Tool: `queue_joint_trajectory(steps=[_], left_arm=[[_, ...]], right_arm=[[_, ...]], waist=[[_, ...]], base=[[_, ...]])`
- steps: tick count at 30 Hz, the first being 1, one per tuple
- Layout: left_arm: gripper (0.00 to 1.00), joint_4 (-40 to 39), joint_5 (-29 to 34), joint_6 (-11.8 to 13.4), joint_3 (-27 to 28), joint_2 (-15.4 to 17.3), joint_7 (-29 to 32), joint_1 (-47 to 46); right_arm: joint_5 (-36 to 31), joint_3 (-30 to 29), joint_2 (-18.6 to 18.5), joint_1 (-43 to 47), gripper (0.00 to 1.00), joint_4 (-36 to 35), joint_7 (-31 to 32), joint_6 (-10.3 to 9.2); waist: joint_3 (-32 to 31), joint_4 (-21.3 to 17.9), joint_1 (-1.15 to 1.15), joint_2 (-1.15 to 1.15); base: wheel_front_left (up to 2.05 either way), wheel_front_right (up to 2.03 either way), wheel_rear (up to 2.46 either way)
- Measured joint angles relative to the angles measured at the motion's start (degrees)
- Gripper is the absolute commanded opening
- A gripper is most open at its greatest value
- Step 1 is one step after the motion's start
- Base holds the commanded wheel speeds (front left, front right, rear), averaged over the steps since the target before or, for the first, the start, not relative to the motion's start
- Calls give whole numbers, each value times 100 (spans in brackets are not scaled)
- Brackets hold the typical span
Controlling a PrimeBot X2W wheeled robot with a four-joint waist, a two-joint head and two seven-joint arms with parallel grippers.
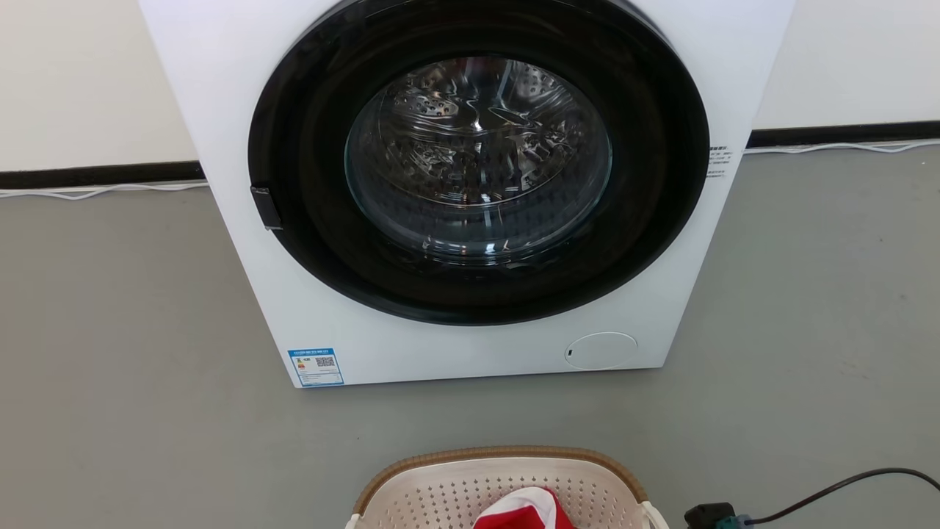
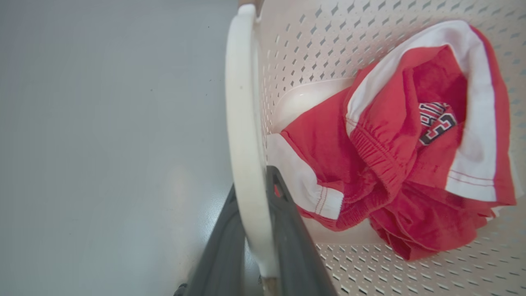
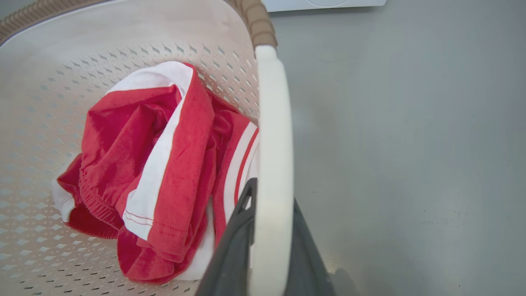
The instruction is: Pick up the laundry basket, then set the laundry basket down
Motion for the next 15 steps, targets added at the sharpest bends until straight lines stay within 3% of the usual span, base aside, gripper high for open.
queue_joint_trajectory(steps=[15], left_arm=[[0,8,-82,16,-113,5,-53,-1]], right_arm=[[140,154,0,-12,0,26,-75,0]], waist=[[119,1,0,0]], base=[[0,0,0]])
